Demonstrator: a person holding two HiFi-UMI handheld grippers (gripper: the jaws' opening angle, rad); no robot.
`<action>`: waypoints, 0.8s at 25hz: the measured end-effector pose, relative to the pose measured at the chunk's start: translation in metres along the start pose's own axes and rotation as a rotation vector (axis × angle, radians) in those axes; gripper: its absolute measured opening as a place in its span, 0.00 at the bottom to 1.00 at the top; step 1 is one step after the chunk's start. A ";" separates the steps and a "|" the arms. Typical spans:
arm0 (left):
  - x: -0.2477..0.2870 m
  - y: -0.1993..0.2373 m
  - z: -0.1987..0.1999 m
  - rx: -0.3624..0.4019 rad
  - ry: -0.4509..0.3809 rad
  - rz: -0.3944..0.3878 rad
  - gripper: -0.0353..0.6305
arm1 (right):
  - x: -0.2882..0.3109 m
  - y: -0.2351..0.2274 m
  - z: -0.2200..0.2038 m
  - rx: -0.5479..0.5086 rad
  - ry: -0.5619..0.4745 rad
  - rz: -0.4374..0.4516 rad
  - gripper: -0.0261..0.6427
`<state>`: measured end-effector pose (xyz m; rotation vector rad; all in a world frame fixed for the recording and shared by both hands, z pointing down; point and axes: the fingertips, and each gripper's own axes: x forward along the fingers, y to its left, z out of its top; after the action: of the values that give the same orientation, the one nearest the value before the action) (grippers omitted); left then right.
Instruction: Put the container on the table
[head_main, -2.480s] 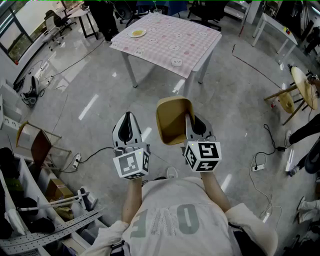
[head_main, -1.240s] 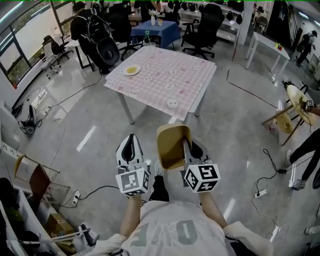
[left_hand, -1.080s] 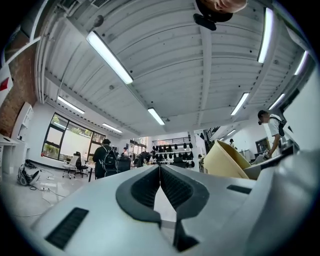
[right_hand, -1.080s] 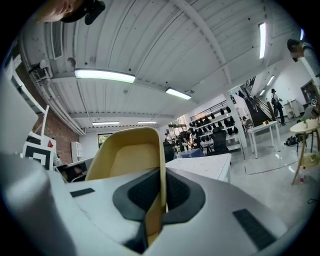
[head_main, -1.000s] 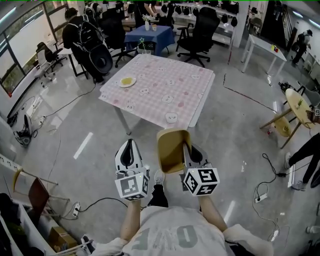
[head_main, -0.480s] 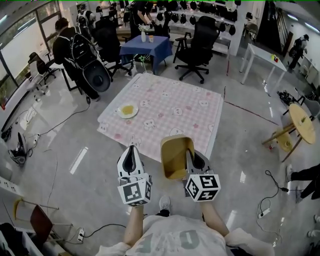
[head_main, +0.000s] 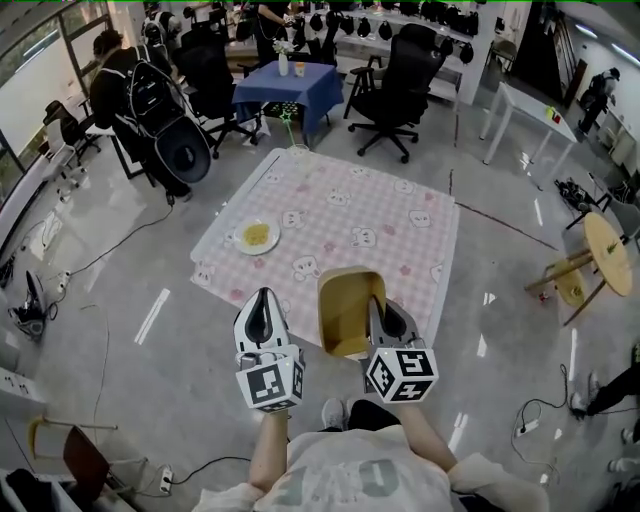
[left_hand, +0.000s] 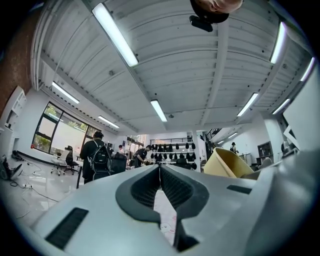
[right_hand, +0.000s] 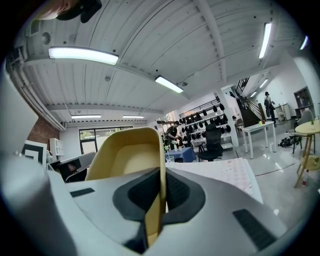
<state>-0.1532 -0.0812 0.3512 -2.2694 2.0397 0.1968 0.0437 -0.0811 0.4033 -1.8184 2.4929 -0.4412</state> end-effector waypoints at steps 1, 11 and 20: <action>0.002 0.001 -0.003 -0.001 0.004 0.001 0.10 | 0.004 -0.001 -0.003 0.001 0.006 -0.002 0.09; 0.030 -0.002 -0.002 0.018 -0.016 0.021 0.10 | 0.029 -0.014 0.007 -0.009 -0.018 0.018 0.09; 0.066 -0.014 -0.010 0.050 -0.023 0.000 0.10 | 0.067 -0.040 0.014 0.022 -0.021 0.001 0.09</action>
<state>-0.1324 -0.1461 0.3503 -2.2272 2.0109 0.1699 0.0625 -0.1583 0.4094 -1.8045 2.4649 -0.4446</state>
